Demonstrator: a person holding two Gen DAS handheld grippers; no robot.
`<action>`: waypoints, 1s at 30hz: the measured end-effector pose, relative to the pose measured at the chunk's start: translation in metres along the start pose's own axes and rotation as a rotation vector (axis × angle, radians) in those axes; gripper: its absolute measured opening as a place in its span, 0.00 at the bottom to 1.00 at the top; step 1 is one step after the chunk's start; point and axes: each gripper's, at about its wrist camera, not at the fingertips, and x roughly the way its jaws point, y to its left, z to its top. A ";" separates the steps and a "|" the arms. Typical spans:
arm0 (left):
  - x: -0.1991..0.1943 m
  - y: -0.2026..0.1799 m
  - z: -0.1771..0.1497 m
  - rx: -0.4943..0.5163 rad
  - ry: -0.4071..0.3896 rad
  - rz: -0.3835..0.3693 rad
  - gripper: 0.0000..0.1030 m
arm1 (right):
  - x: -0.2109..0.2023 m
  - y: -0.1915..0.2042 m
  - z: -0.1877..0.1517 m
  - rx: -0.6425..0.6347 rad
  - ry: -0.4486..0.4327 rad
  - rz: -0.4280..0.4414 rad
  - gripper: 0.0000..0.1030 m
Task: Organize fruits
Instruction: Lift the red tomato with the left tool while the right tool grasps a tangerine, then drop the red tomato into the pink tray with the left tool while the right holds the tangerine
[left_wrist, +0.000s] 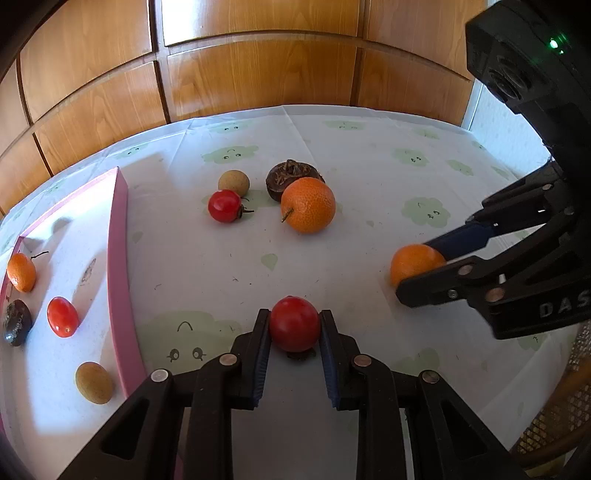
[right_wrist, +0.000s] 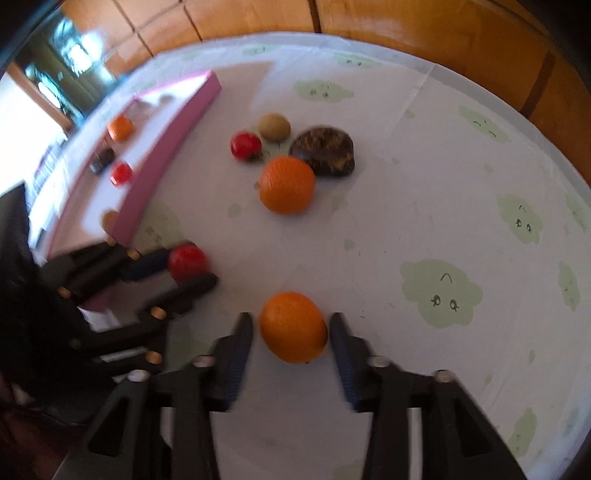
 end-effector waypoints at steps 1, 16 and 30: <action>0.000 0.000 0.000 0.000 0.000 0.000 0.25 | 0.000 0.002 0.000 -0.011 -0.013 -0.017 0.35; -0.064 0.052 0.032 -0.144 -0.104 -0.080 0.24 | 0.011 0.000 -0.005 -0.029 -0.027 -0.074 0.34; -0.013 0.196 0.061 -0.348 -0.024 0.139 0.24 | 0.012 0.016 -0.004 -0.049 -0.032 -0.096 0.34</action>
